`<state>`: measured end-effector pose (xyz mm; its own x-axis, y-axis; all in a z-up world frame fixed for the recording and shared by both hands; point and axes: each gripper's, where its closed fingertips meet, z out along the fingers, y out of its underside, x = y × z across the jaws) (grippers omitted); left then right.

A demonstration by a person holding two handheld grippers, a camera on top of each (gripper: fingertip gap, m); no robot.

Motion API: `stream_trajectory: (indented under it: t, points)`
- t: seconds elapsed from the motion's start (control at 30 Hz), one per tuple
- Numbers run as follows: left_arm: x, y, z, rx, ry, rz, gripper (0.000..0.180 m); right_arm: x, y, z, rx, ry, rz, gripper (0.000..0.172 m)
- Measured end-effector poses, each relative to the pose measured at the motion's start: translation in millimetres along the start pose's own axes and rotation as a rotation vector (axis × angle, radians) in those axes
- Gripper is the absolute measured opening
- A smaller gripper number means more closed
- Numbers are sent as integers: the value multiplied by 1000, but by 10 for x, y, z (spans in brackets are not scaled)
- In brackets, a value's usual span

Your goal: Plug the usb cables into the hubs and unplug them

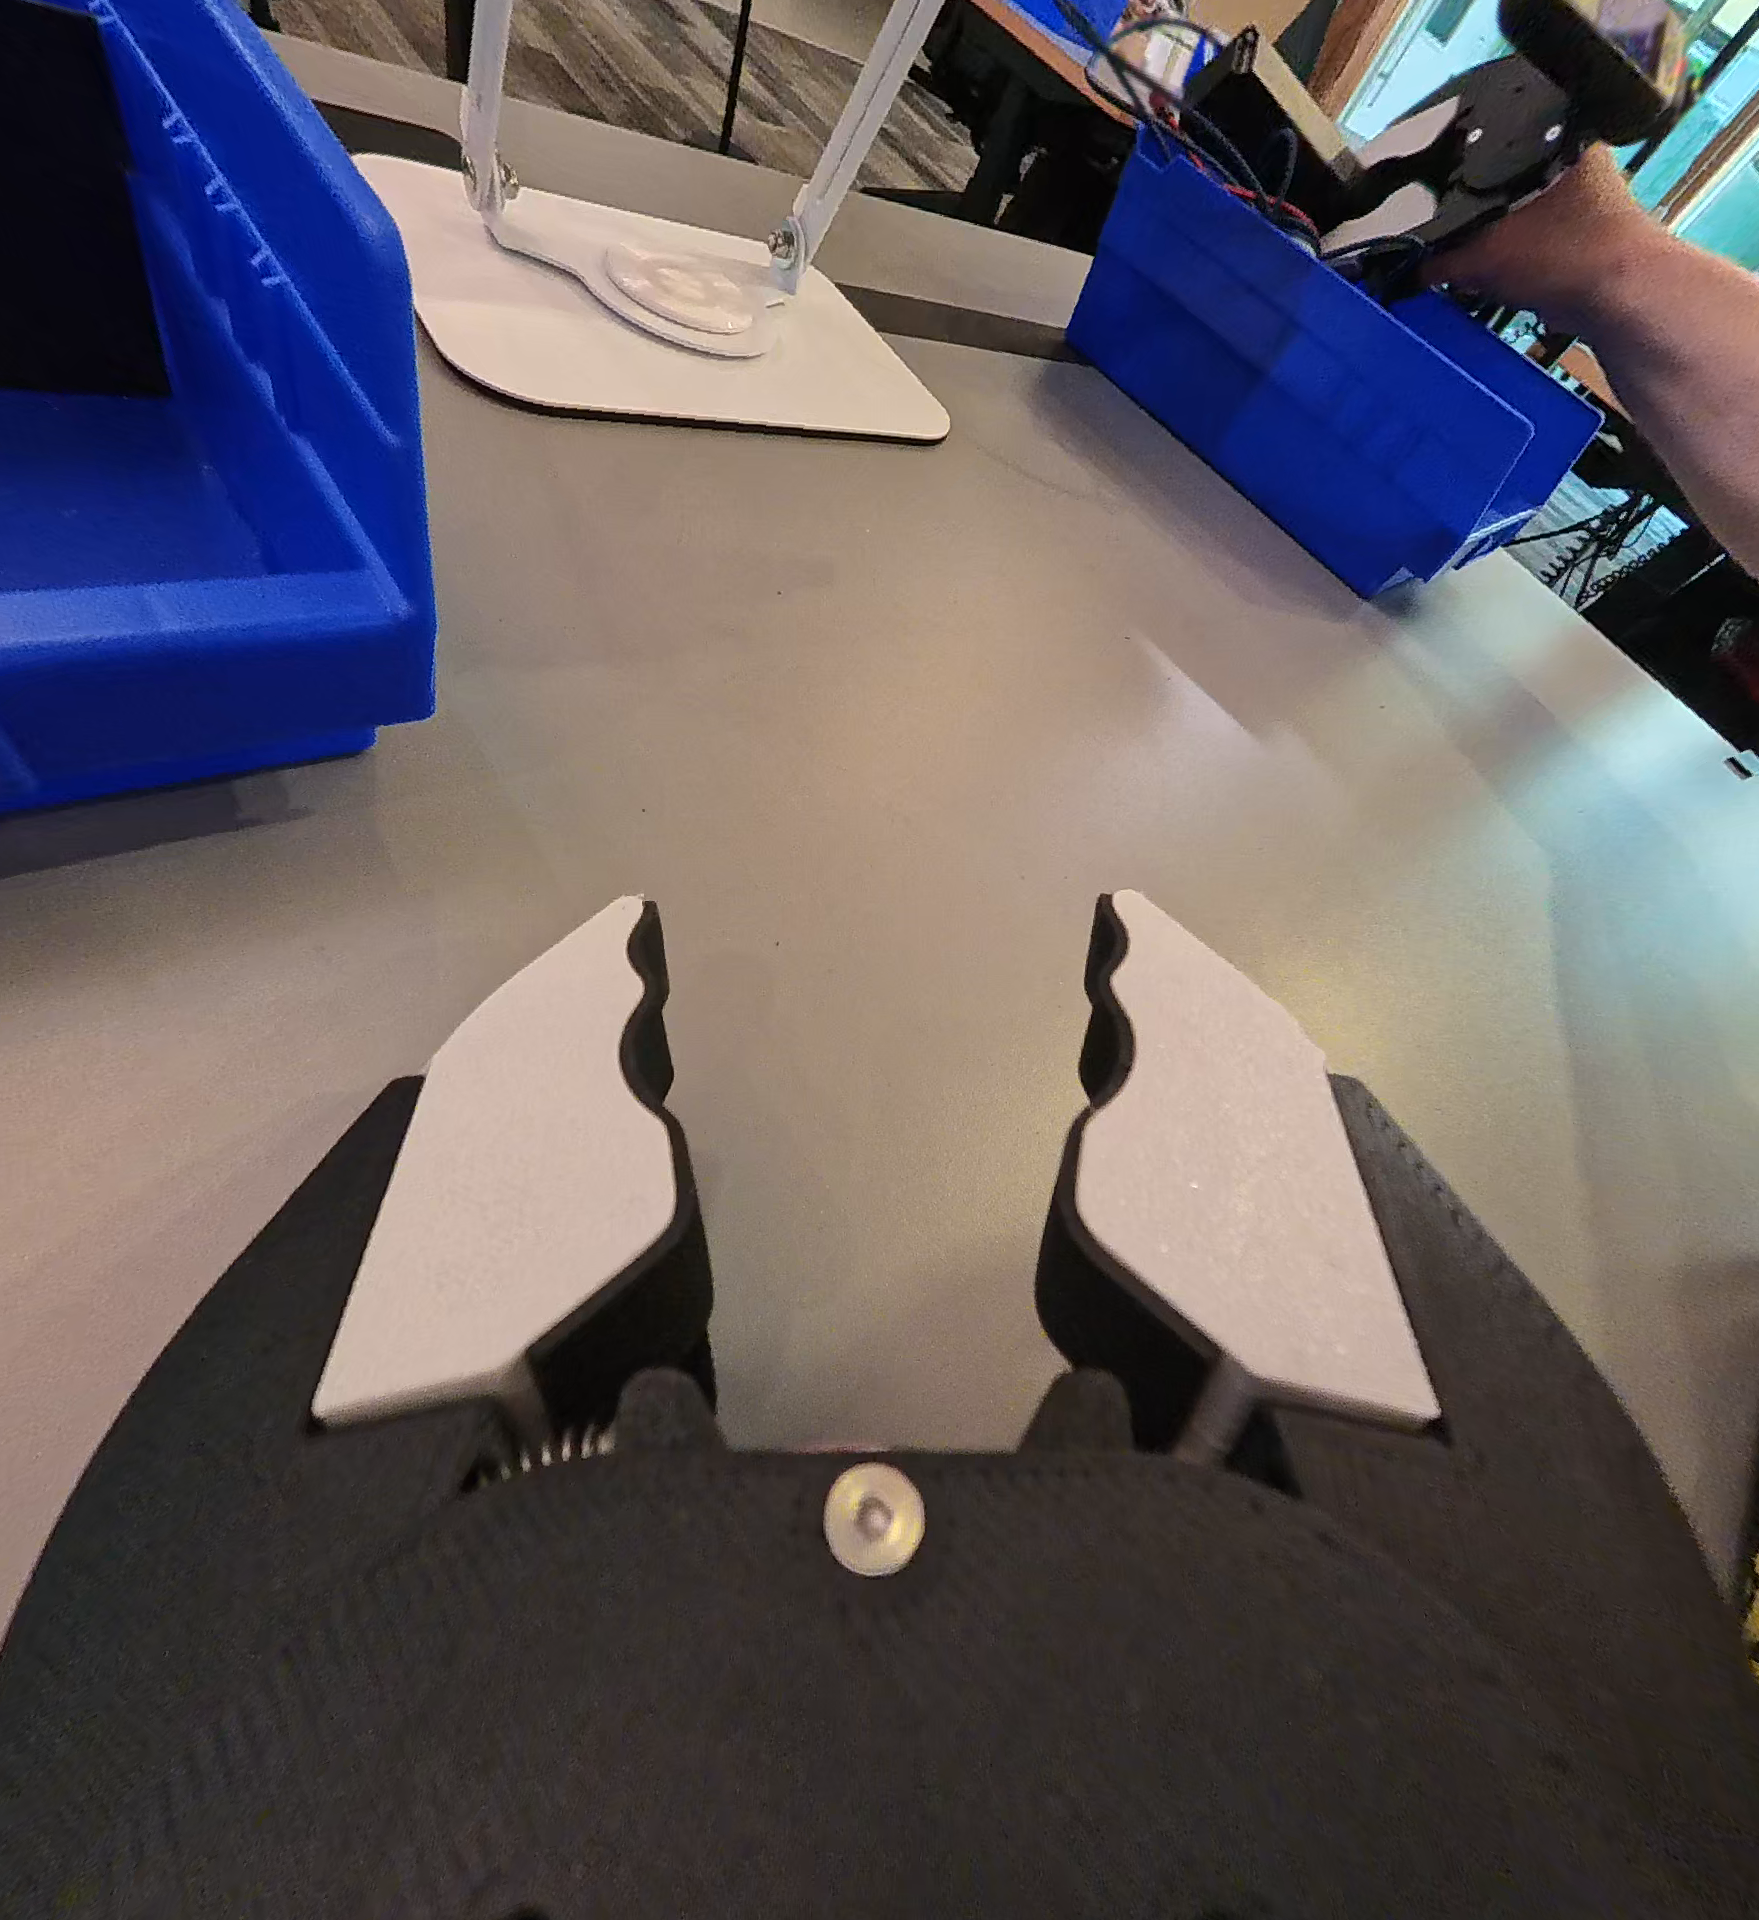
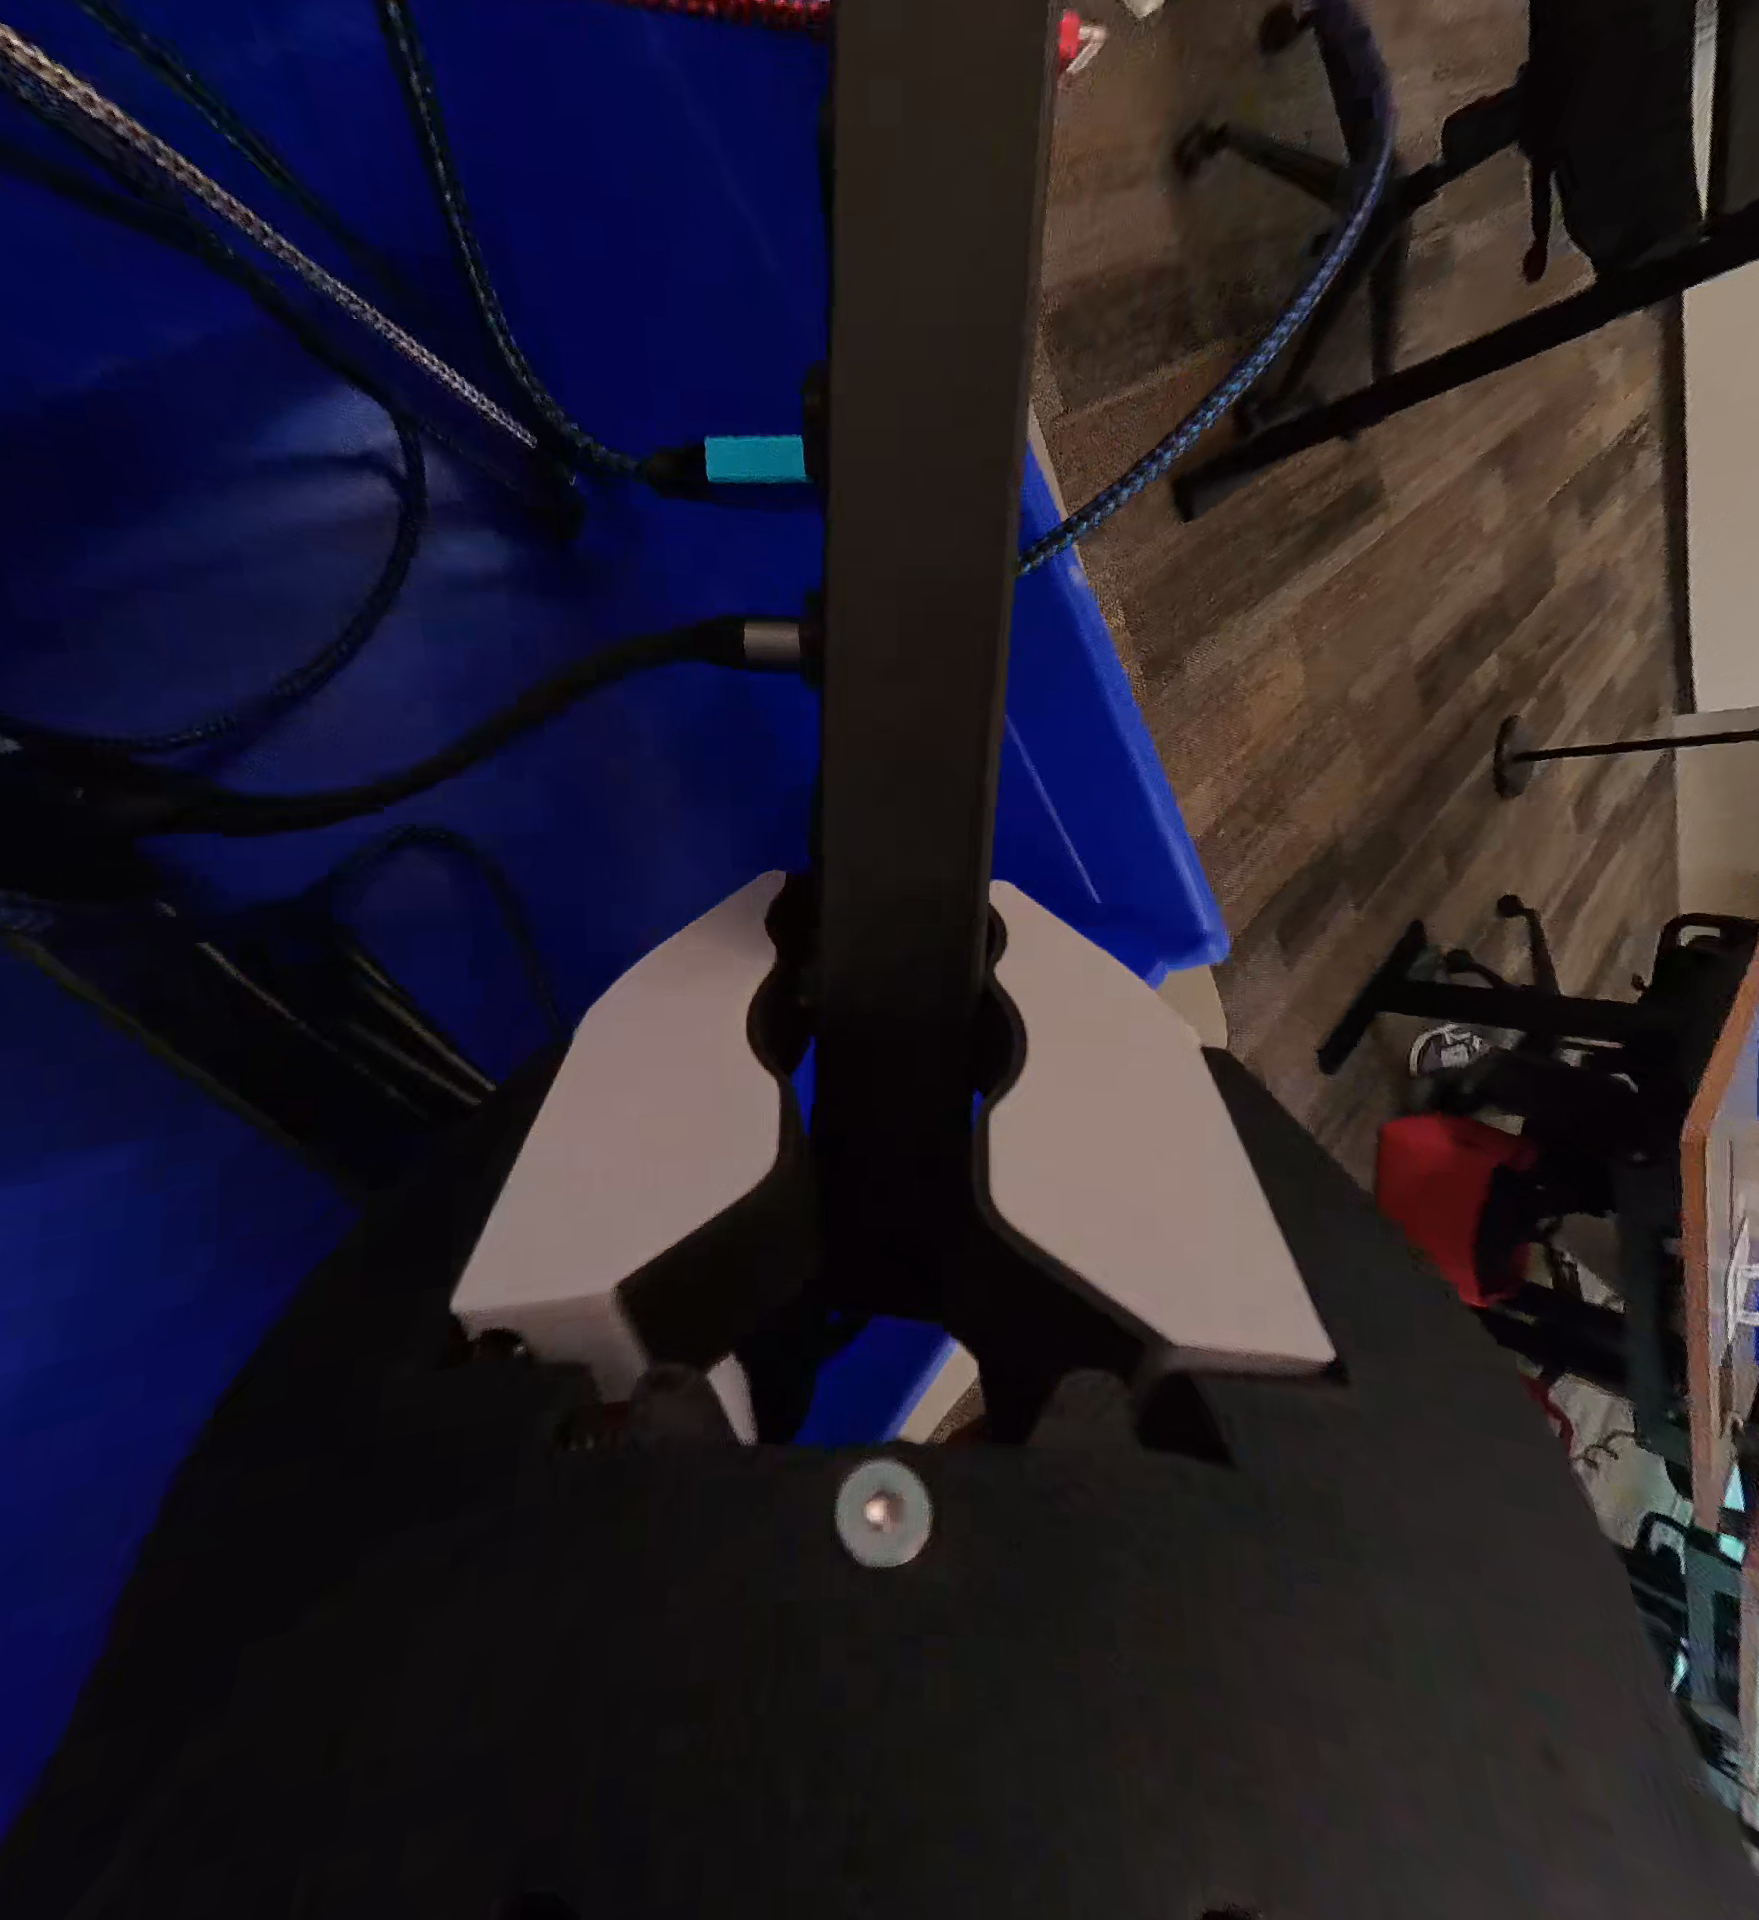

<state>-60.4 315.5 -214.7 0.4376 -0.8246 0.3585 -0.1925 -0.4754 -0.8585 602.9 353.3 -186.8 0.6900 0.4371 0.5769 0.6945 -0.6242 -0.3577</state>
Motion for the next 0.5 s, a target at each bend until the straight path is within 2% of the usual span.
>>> stream_trajectory:
  t: [0.17, 0.23, 0.33, 0.5]
  points:
    - [-2, -8, -10, 8, -4, 2, 77, -7, 31, 97, 3, -2, -39, 29]
    - [-1, -2, -4, 3, 0, 1, 77, -76, 65, 130, -31, -29, -124, 28]
    - [6, 5, 3, -4, 3, 4, 77, -292, 231, 288, -258, -129, -303, 30]
    - [3, -4, -8, 4, 3, 3, 77, -403, 308, 415, -428, -309, -264, 30]
